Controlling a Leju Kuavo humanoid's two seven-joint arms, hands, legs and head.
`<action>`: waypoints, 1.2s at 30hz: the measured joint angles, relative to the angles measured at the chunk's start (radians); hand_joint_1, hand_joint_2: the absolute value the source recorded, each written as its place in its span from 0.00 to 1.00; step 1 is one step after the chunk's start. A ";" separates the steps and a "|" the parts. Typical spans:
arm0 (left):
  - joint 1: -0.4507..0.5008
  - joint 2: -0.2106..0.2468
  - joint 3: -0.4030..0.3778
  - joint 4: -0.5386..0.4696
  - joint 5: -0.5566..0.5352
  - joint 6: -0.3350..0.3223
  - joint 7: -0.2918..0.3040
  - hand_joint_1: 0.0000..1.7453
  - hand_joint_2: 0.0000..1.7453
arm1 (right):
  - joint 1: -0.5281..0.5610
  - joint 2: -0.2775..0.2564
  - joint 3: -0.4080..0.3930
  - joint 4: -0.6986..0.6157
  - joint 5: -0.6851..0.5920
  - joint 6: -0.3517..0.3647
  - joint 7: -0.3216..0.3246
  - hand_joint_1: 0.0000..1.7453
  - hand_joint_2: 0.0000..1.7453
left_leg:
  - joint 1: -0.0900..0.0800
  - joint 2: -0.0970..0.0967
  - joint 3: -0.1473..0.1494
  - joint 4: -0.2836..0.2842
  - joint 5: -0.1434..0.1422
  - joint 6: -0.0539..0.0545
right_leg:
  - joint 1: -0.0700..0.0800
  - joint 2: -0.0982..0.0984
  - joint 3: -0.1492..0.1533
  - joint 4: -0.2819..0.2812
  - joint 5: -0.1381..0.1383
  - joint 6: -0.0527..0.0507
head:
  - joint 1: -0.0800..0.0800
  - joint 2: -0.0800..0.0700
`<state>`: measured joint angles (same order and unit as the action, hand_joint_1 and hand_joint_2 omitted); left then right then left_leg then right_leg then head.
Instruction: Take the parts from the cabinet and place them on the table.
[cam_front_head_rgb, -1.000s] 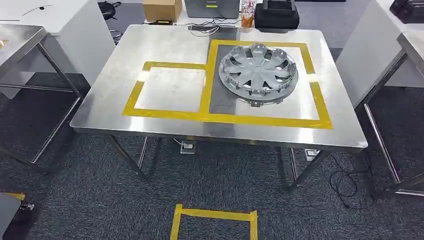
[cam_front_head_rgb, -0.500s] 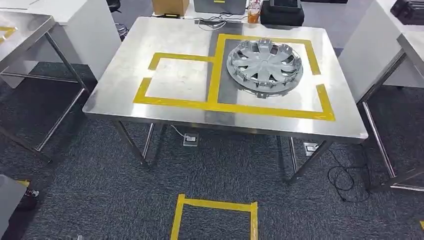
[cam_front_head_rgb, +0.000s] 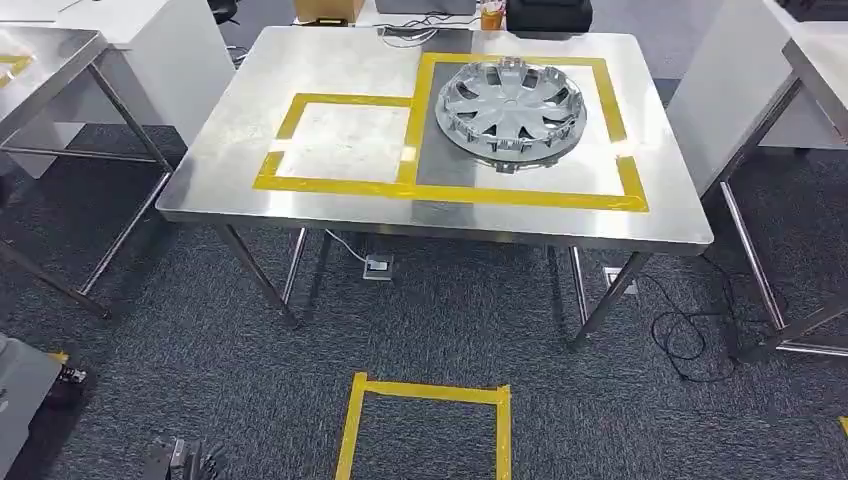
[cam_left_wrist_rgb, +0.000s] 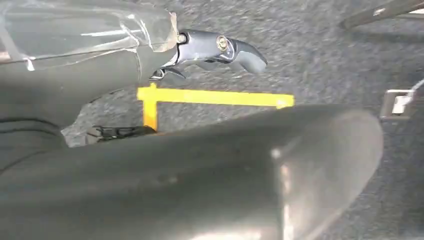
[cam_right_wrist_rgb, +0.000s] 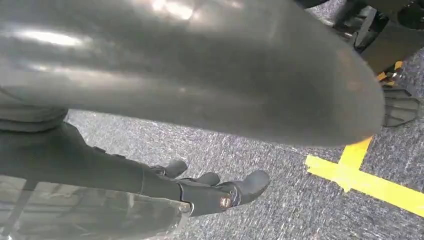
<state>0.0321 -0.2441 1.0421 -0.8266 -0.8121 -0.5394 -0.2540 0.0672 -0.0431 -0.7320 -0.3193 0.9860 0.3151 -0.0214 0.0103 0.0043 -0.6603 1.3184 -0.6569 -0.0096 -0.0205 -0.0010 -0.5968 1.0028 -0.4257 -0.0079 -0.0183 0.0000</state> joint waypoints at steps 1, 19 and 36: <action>0.007 0.004 -0.017 0.011 0.014 0.009 0.004 0.00 0.00 | -0.002 0.000 0.012 -0.002 -0.017 -0.006 0.000 0.00 0.00 | 0.000 0.000 0.024 -0.021 0.012 0.003 | 0.003 0.000 -0.009 0.000 0.008 0.000 | 0.000 0.000; 0.032 0.078 -0.380 0.127 0.306 0.203 0.093 0.00 0.00 | 0.049 0.011 0.263 -0.016 -0.370 -0.117 0.010 0.00 0.00 | -0.026 0.010 0.045 -0.347 0.277 0.065 | -0.002 0.000 0.078 0.091 -0.064 0.065 | 0.005 0.000; 0.122 0.153 -0.686 0.313 0.558 0.371 0.175 0.00 0.00 | 0.025 0.026 0.484 -0.084 -0.678 -0.216 0.012 0.00 0.00 | 0.006 -0.012 0.211 -0.351 0.136 -0.009 | -0.004 -0.006 0.029 -0.032 0.007 0.028 | 0.002 0.000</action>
<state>0.1543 -0.0908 0.3562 -0.5134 -0.2546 -0.1687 -0.0790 0.0920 -0.0168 -0.2476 -0.4035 0.3076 0.0988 -0.0092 0.0164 -0.0074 -0.4492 0.9670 -0.5208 -0.0188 -0.0243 -0.0072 -0.5678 0.9712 -0.4184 0.0206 -0.0161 -0.0004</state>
